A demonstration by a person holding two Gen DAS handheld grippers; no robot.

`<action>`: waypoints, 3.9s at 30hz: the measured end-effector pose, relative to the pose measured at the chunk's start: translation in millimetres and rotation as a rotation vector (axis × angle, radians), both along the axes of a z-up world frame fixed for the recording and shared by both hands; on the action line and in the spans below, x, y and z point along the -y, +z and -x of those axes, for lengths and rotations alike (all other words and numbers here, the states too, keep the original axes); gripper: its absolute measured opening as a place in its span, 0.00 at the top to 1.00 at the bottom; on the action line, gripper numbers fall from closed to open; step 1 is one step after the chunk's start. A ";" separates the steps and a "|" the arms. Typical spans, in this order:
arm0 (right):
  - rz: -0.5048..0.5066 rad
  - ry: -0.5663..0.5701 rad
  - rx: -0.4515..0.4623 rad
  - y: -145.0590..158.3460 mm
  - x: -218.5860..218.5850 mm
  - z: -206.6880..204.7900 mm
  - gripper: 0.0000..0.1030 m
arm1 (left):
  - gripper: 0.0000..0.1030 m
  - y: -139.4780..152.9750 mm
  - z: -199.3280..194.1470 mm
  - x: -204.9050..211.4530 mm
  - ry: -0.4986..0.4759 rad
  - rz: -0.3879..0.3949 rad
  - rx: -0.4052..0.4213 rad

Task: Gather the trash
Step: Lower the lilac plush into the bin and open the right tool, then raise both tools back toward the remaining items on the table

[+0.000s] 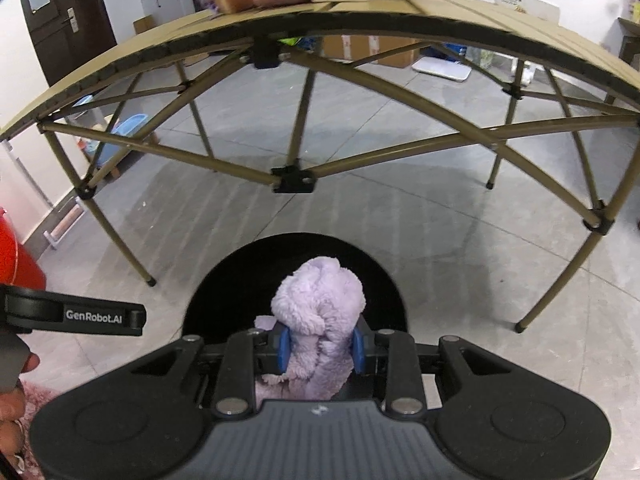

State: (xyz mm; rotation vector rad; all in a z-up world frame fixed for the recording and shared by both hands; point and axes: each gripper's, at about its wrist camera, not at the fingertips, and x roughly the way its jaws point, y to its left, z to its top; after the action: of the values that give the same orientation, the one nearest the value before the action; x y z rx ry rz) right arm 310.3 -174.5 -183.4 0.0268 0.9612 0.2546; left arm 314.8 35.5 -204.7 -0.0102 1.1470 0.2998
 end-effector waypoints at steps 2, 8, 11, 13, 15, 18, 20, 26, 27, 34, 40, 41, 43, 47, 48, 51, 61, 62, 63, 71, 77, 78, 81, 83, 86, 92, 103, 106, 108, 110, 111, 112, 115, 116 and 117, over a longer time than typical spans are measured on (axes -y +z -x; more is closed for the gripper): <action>-0.003 0.007 -0.014 -1.5 -7.3 -2.7 0.72 | 0.01 -2.1 2.4 -8.4 0.016 -0.015 0.004; 0.002 0.002 -0.080 -15.2 -24.9 -15.4 0.71 | 0.01 -7.3 5.4 -27.2 0.042 -0.033 0.007; 0.005 -0.006 -0.119 -26.4 -31.8 -22.0 0.71 | 0.01 -9.2 5.1 -30.4 0.049 -0.030 0.000; 0.011 -0.013 -0.140 -33.8 -35.4 -26.6 0.70 | 0.01 -9.5 5.0 -30.9 0.051 -0.031 -0.004; 0.015 -0.021 -0.162 -41.9 -39.6 -31.9 0.71 | 0.01 -9.5 5.0 -31.1 0.052 -0.033 -0.007; 0.016 -0.030 -0.199 -53.8 -45.3 -38.0 0.71 | 0.01 -10.6 4.4 -32.7 0.054 -0.034 -0.010; 0.014 -0.036 -0.227 -60.4 -47.2 -41.0 0.70 | 0.01 -11.0 4.7 -32.8 0.054 -0.034 -0.011; 0.030 -0.045 -0.258 -69.9 -47.7 -41.4 0.70 | 0.01 -14.6 4.6 -30.4 0.041 -0.037 -0.027; 0.031 -0.047 -0.262 -70.7 -47.4 -41.4 0.70 | 0.01 -14.7 4.6 -30.1 0.039 -0.036 -0.028; 0.043 -0.057 -0.281 -74.0 -47.6 -41.9 0.67 | 0.01 -16.0 5.2 -29.2 0.028 -0.035 -0.037; 0.054 -0.065 -0.286 -75.4 -49.0 -43.0 0.43 | 0.01 -15.8 5.0 -30.0 0.032 -0.031 -0.039; 0.059 -0.070 -0.283 -75.7 -48.9 -43.6 0.36 | 0.01 -15.7 4.6 -30.1 0.032 -0.030 -0.039; 0.083 -0.073 -0.267 -74.5 -50.0 -44.2 0.11 | 0.01 -15.8 4.3 -30.6 0.033 -0.028 -0.040; 0.111 -0.069 -0.252 -72.8 -51.5 -44.7 0.09 | 0.01 -16.2 3.5 -30.4 0.032 -0.027 -0.043; 0.108 -0.069 -0.258 -73.5 -51.3 -45.1 0.09 | 0.01 -16.1 3.4 -30.7 0.033 -0.027 -0.044; 0.109 -0.066 -0.267 -73.7 -51.7 -46.4 0.09 | 0.01 -15.9 3.8 -30.7 0.033 -0.025 -0.043; 0.110 -0.065 -0.272 -74.7 -52.8 -47.3 0.09 | 0.01 -16.2 4.2 -30.5 0.034 -0.021 -0.044; 0.110 -0.065 -0.271 -74.6 -53.0 -47.3 0.09 | 0.01 -16.1 4.3 -30.6 0.034 -0.021 -0.044; 0.110 -0.065 -0.271 -74.4 -53.1 -47.3 0.09 | 0.01 -16.1 4.2 -30.5 0.034 -0.021 -0.044; 0.099 -0.061 -0.251 -66.0 -53.6 -45.6 0.09 | 0.01 -12.9 5.1 -29.5 0.032 -0.010 -0.031; 0.086 -0.055 -0.184 -46.4 -52.8 -41.5 0.08 | 0.00 -1.8 7.1 -28.9 0.029 0.004 0.015; 0.082 -0.057 -0.171 -43.0 -52.0 -41.0 0.08 | 0.00 0.4 7.3 -28.9 0.026 0.008 0.027; 0.075 -0.066 -0.123 -31.7 -49.1 -39.7 0.08 | 0.00 7.7 7.2 -26.0 0.018 0.000 0.065; 0.066 -0.073 -0.090 -23.4 -46.0 -39.7 0.08 | 0.00 13.2 6.6 -25.5 0.017 0.001 0.092; 0.045 -0.085 -0.033 -9.4 -40.8 -38.1 0.08 | 0.00 24.1 5.3 -23.9 0.016 -0.008 0.145; 0.013 -0.084 0.161 31.4 -31.2 -29.3 0.08 | 0.00 53.1 4.0 -23.0 0.016 -0.020 0.277; 0.085 -0.069 0.581 83.0 -23.9 -28.4 0.08 | 0.00 118.1 -6.8 -10.6 0.024 -0.049 0.552; 0.094 -0.079 0.638 88.6 -20.3 -39.9 0.08 | 0.00 130.6 -13.2 -2.9 0.010 -0.022 0.597; 0.089 -0.086 0.658 92.2 -17.9 -48.7 0.08 | 0.00 137.1 -17.6 3.8 0.002 -0.010 0.624; 0.094 -0.095 0.671 92.5 -15.3 -54.4 0.08 | 0.00 143.1 -25.0 9.8 -0.001 -0.006 0.647; 0.096 -0.099 0.674 93.0 -14.2 -58.2 0.08 | 0.00 146.3 -29.8 12.5 -0.002 -0.004 0.659; 0.100 -0.101 0.678 93.3 -13.1 -63.6 0.08 | 0.00 149.0 -33.9 13.3 -0.004 -0.001 0.665; 0.123 -0.092 0.704 93.8 -13.1 -84.2 0.08 | 0.00 151.7 -46.4 19.0 -0.010 0.009 0.667; 0.124 -0.085 0.701 93.2 -13.4 -90.3 0.09 | 0.00 151.7 -51.3 20.6 -0.012 0.010 0.664; 0.121 -0.073 0.691 91.5 -13.5 -96.3 0.10 | 0.00 151.9 -55.2 21.9 -0.014 0.011 0.662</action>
State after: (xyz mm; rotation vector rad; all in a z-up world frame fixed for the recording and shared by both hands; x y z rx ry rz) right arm 406.6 -161.0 -91.9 -0.1301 0.2854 0.1215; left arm 370.1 13.5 -52.8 -0.1037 0.4915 0.2508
